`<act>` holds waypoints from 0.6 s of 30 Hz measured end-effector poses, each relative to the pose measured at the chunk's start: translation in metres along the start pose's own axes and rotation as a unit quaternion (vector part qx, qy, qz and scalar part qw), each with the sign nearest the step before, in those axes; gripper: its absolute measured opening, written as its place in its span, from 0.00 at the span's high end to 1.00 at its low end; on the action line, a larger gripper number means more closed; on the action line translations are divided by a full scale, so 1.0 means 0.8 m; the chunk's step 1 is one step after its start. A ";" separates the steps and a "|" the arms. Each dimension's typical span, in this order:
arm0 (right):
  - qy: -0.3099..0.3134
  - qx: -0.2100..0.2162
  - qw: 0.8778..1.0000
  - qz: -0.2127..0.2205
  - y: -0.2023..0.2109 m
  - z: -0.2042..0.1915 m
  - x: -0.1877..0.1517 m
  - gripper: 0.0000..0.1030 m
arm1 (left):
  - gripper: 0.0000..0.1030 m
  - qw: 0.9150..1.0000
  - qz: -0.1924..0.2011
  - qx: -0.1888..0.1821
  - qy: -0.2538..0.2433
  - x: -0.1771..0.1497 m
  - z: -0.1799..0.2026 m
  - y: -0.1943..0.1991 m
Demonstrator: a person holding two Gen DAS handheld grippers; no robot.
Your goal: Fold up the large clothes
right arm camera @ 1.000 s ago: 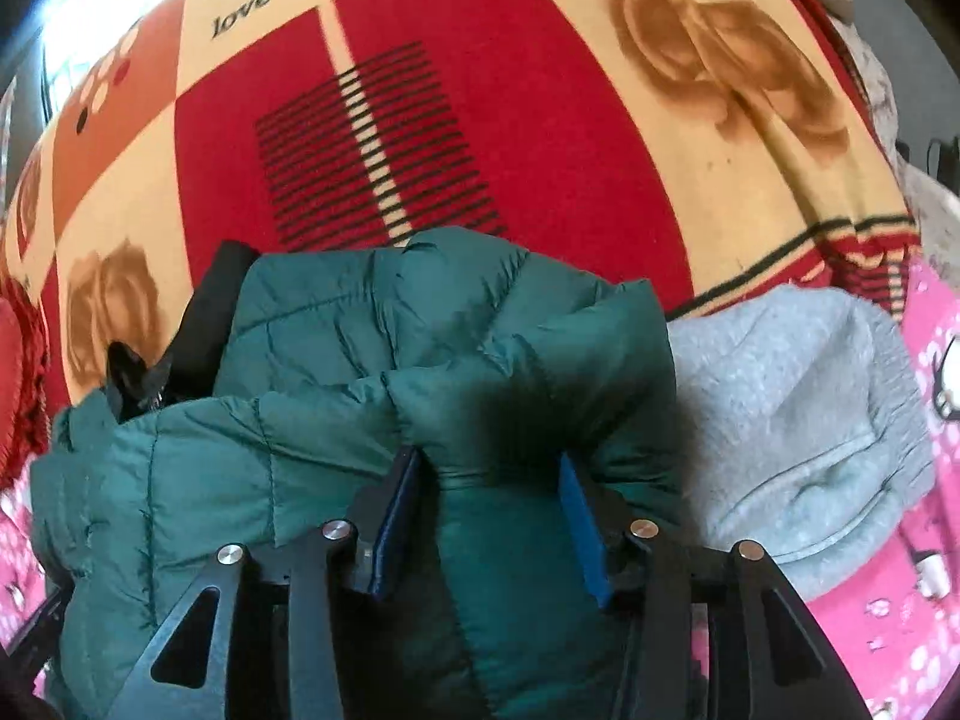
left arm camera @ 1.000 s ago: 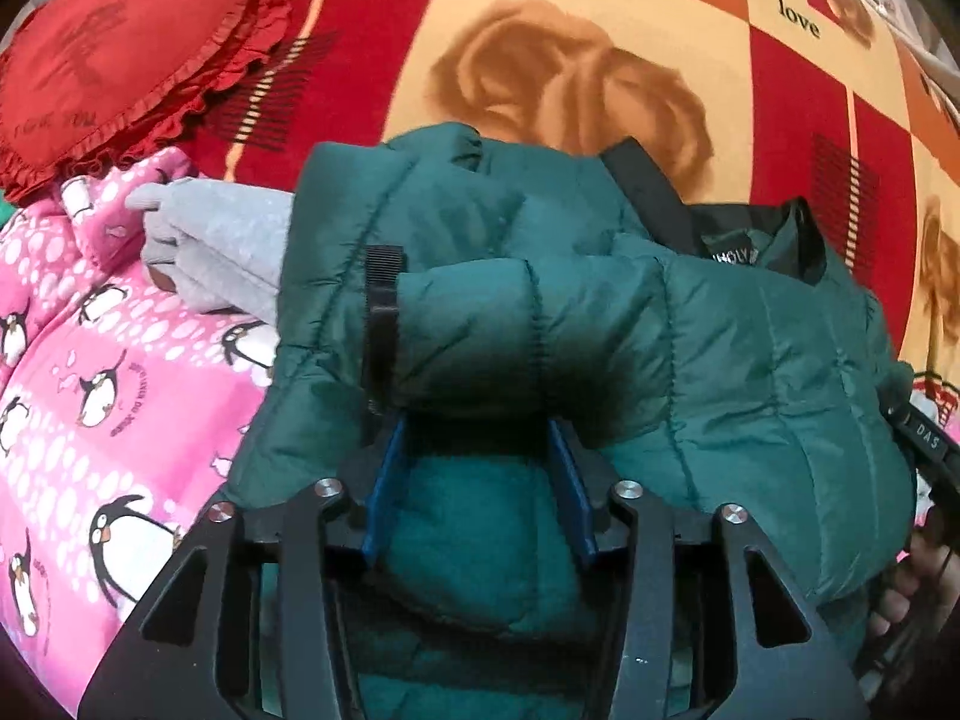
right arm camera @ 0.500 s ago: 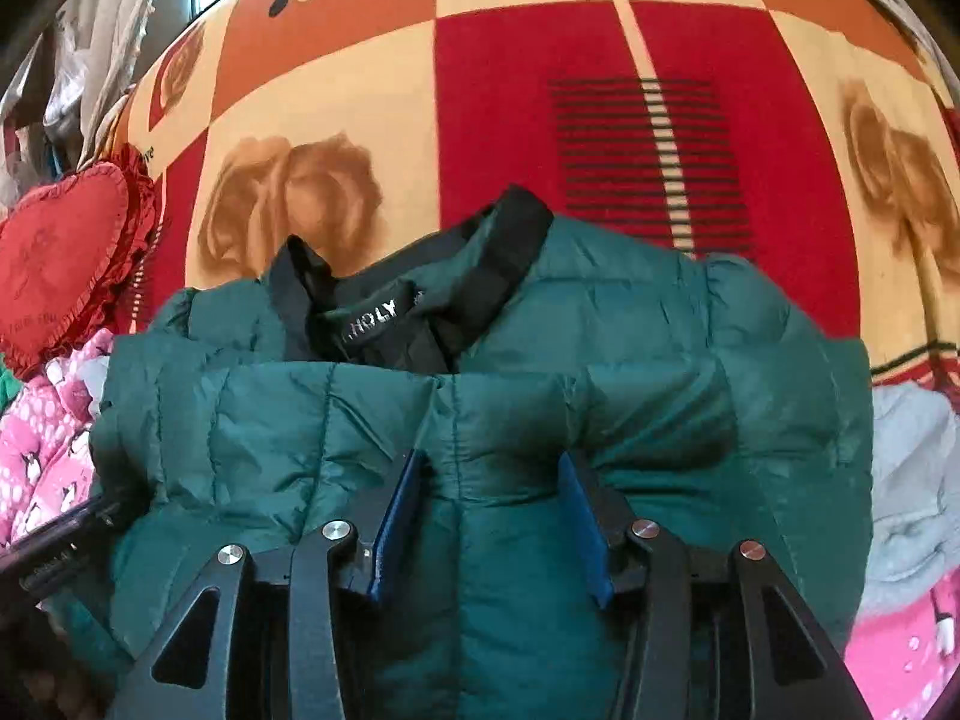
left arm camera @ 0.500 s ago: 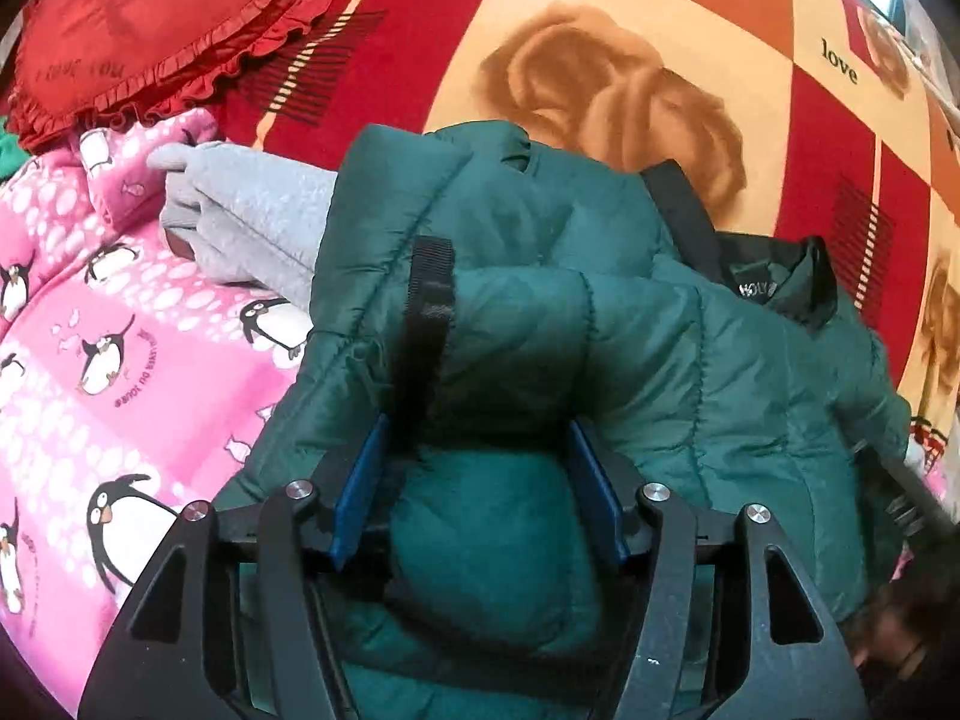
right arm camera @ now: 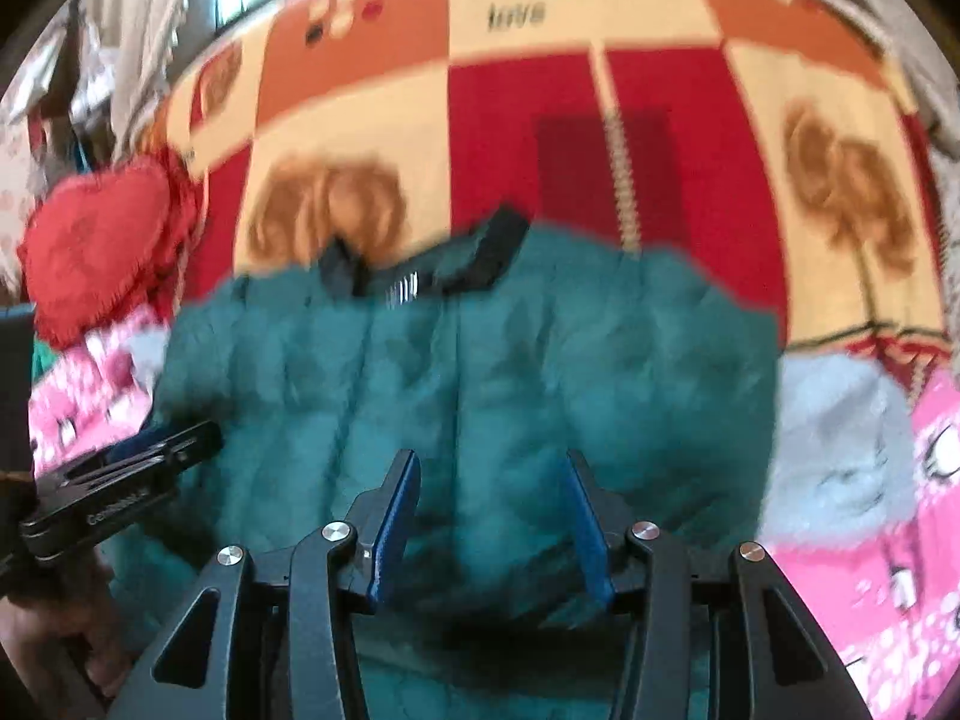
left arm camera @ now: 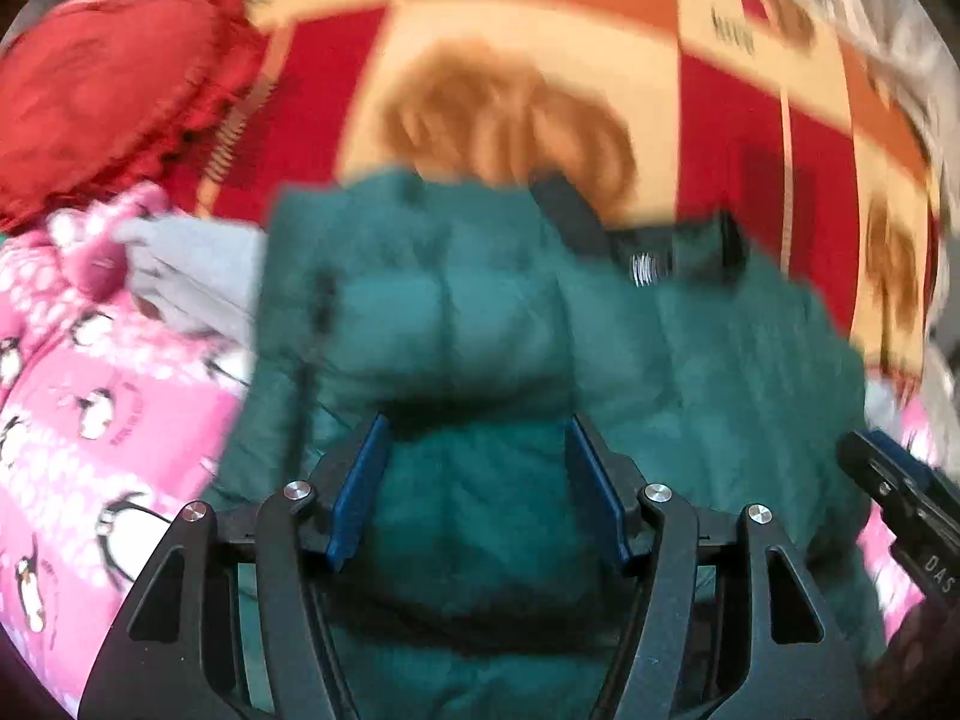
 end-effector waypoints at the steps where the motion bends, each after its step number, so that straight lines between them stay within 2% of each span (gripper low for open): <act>1: 0.007 -0.006 1.000 -0.017 -0.016 -0.001 -0.007 0.55 | 0.39 1.000 -0.015 0.004 -0.006 -0.005 0.001 -0.010; 4: 0.027 -0.022 0.999 -0.033 -0.033 0.001 -0.020 0.53 | 0.32 1.000 -0.020 0.005 -0.009 -0.007 0.001 -0.017; 7: 0.023 -0.029 0.999 -0.034 -0.037 0.006 -0.021 0.44 | 0.27 1.000 -0.024 0.008 -0.013 -0.007 0.002 -0.023; 8: 0.019 -0.032 0.999 -0.035 -0.036 0.009 -0.022 0.34 | 0.22 1.000 -0.025 0.004 -0.013 -0.007 0.003 -0.025; 9: 0.012 -0.036 0.999 -0.036 -0.036 0.013 -0.022 0.27 | 0.21 1.000 -0.026 -0.001 -0.012 -0.006 0.003 -0.027; 11: -0.002 -0.029 0.999 -0.043 -0.039 0.022 -0.023 0.03 | 0.21 1.000 -0.026 -0.006 -0.008 -0.007 0.003 -0.029; 12: -0.007 -0.026 0.999 -0.046 -0.040 0.024 -0.023 0.00 | 0.20 1.000 -0.025 -0.010 -0.005 -0.007 0.002 -0.030; 18: 0.001 -0.041 0.998 -0.055 -0.046 0.021 -0.025 0.00 | 0.20 1.000 -0.021 -0.007 -0.008 -0.009 0.003 -0.029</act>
Point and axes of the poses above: each gripper's, at about its wrist camera, not at the fingertips, and y roughly against the way its jaws point, z to its right, x to its top, the point moved 4 cm from there along -y, roughly the way its jaws point, and after that the axes turned 10 degrees about -y, right-handed, at the moved point
